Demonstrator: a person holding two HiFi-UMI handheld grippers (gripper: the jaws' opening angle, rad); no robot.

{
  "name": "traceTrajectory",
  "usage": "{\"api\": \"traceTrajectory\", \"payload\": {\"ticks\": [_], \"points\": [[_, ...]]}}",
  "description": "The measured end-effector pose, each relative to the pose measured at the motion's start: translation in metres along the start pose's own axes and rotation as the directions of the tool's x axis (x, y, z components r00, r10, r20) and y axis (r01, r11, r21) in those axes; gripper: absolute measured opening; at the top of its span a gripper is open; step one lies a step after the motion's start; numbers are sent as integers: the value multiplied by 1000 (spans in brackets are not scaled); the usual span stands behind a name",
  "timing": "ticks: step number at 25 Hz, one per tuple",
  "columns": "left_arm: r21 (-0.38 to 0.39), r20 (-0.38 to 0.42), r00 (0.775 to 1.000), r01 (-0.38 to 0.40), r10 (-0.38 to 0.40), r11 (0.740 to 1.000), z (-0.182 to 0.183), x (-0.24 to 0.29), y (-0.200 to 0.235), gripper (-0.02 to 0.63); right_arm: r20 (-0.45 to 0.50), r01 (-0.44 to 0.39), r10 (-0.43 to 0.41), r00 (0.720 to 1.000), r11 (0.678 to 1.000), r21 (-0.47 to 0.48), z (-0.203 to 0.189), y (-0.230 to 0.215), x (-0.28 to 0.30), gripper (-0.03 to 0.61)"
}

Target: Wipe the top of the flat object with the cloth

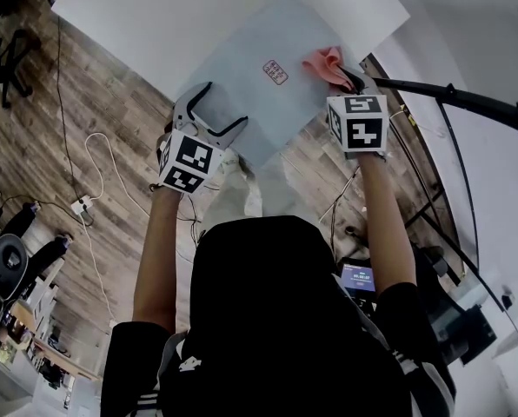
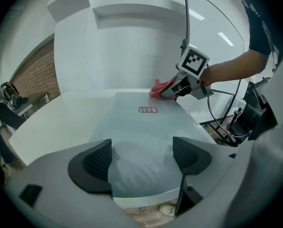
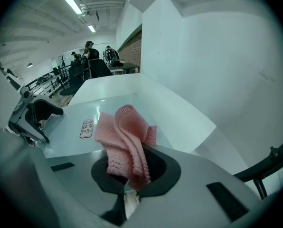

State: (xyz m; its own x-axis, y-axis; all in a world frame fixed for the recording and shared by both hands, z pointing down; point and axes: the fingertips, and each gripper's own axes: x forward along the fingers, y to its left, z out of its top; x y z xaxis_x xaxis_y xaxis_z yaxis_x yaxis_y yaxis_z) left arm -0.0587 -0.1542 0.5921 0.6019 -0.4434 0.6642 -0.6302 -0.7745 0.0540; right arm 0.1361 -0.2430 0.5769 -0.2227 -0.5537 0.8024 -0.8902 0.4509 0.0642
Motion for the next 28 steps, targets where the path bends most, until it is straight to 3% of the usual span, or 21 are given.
{"api": "traceTrajectory", "payload": {"ticks": [9, 17, 28], "points": [[3, -2, 1000, -4, 4, 1000, 0, -1, 1, 394, 1, -131, 131, 991, 990, -49, 17, 60, 8, 44], [0, -6, 1000, -5, 5, 1000, -2, -2, 1, 394, -18, -300, 300, 954, 946, -124, 26, 141, 7, 44], [3, -2, 1000, -10, 10, 1000, -3, -1, 0, 396, -39, -342, 340, 940, 928, -147, 22, 162, 6, 44]]}}
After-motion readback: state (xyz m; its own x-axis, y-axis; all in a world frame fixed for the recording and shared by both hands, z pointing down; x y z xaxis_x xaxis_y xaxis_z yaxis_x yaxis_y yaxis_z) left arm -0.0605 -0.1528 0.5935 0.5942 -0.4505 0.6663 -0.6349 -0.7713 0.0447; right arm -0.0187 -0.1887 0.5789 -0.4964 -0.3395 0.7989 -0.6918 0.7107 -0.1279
